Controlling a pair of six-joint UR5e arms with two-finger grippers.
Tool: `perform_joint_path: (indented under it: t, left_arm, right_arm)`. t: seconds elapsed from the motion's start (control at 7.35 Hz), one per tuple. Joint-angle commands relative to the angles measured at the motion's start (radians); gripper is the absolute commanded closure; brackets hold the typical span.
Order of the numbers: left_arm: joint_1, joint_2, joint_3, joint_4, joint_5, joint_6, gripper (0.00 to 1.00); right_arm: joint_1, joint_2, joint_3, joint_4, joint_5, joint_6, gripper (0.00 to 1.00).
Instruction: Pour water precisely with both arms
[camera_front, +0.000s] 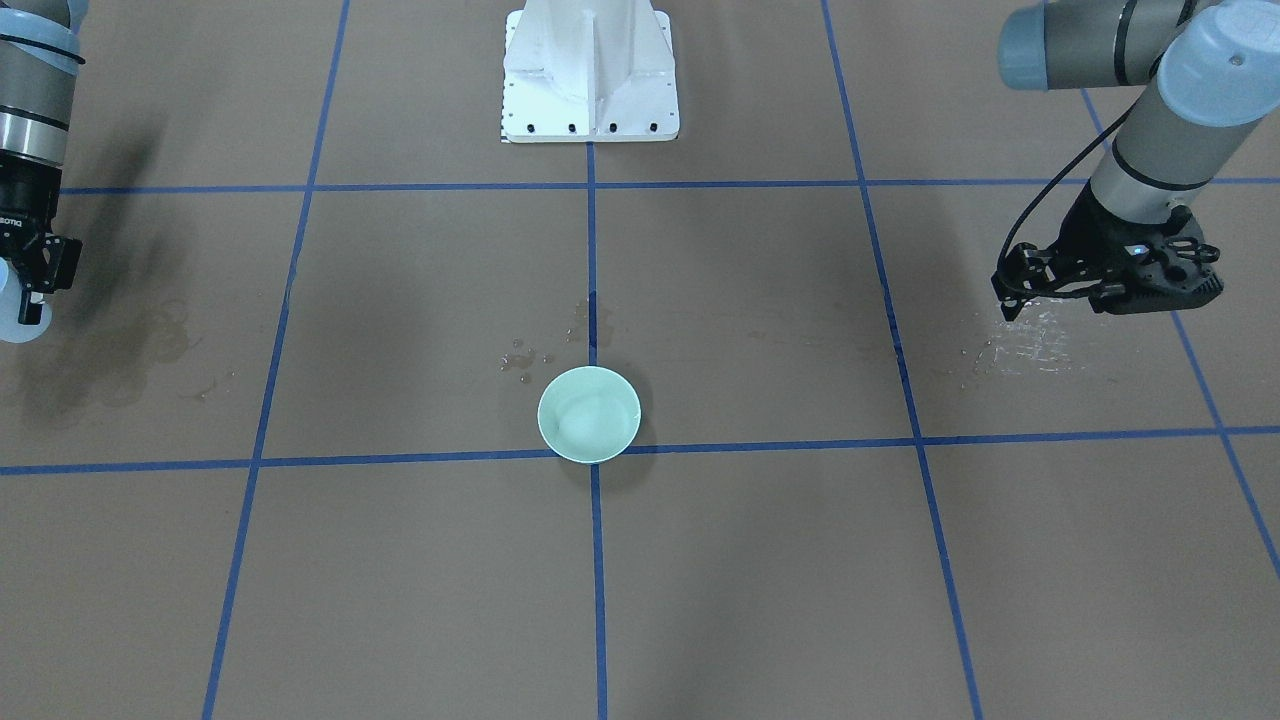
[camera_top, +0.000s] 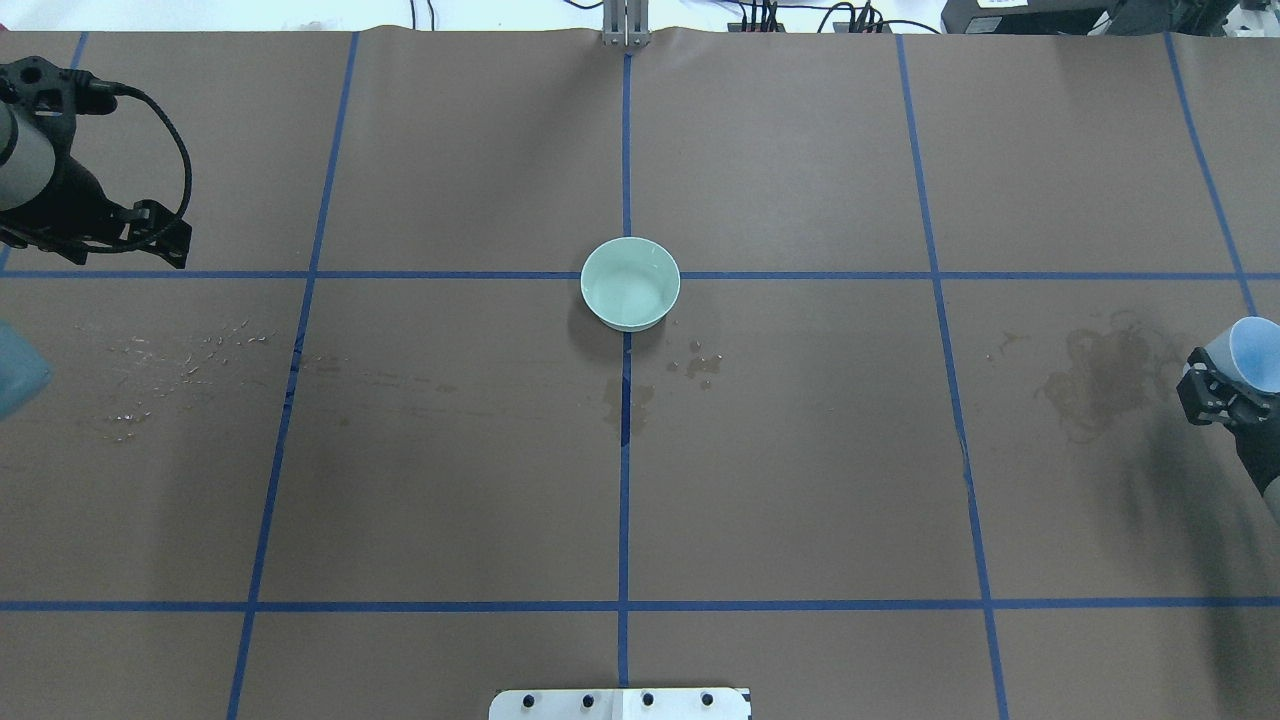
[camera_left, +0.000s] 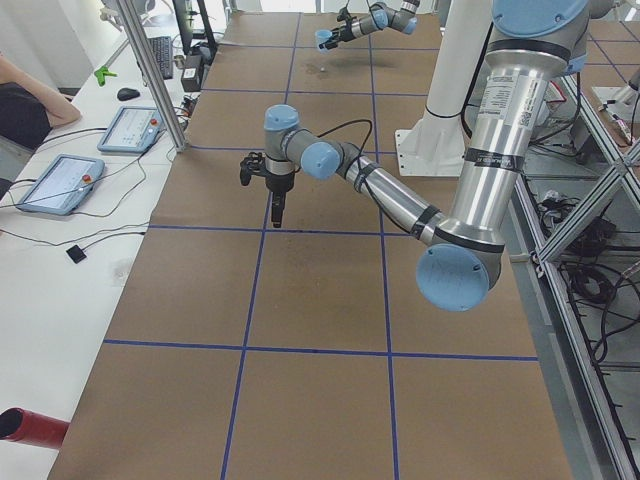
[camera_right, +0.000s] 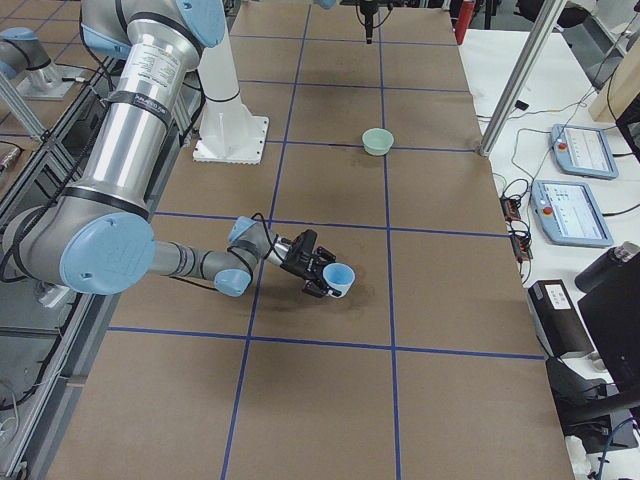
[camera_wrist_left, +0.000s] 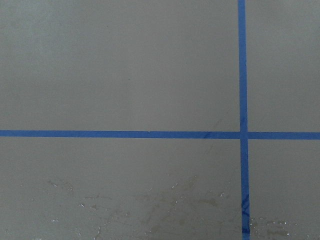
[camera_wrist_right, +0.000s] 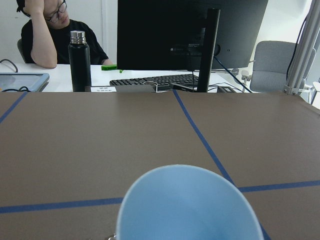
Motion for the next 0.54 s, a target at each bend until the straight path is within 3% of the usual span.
perform_joint_path:
  t: [0.0,0.41]
  left_arm:
    - [0.000,-0.004,-0.003,0.000,0.000,-0.002,0.00]
    - [0.000,-0.001,0.000,0.002,0.000,0.001,0.00]
  right_arm:
    - [-0.033,-0.004,-0.028,0.001,-0.019,0.011,1.00]
    - [-0.076,-0.009,-0.048,0.003,-0.019,0.019,1.00]
